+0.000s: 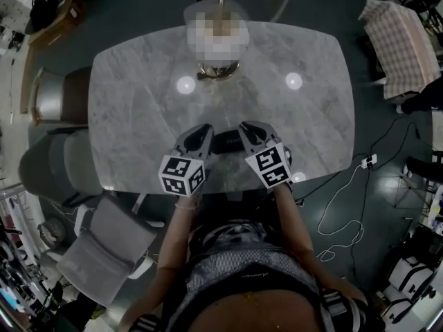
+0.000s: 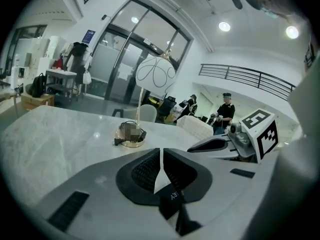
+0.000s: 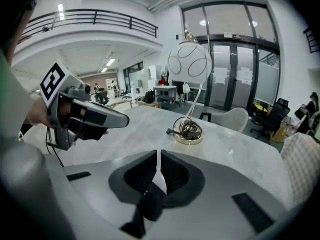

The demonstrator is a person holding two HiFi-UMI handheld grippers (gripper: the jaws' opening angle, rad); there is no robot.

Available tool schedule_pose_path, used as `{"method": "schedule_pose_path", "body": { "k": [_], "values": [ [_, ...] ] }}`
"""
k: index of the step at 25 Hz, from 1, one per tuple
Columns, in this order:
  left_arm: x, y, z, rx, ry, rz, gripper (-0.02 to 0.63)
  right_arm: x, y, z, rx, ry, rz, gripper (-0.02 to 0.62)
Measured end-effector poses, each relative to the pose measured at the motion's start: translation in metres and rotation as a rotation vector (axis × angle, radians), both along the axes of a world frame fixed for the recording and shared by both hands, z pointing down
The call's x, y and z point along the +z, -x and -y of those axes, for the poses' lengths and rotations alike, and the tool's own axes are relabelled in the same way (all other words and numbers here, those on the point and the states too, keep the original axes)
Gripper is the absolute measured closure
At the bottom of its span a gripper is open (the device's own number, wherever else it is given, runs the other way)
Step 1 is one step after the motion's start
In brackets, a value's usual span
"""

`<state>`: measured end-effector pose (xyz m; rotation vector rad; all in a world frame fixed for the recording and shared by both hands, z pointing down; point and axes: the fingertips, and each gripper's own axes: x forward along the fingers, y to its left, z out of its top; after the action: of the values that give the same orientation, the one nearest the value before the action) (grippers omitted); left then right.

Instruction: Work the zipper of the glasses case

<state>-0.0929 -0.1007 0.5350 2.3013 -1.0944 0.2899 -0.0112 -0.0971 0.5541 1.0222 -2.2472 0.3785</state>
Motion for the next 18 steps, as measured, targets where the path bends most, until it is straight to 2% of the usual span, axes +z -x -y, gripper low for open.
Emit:
{"method": "schedule_pose_path", "body": {
  "k": [8,18],
  "values": [
    [0.044,0.01,-0.007,0.04,0.112,0.034,0.601,0.047,0.007,-0.015,-0.041,0.151,-0.041,0.522],
    [0.066,0.005,-0.018,0.081,0.19,0.02,0.6,0.079,0.005,-0.024,-0.055,0.234,-0.089,0.522]
  ]
}}
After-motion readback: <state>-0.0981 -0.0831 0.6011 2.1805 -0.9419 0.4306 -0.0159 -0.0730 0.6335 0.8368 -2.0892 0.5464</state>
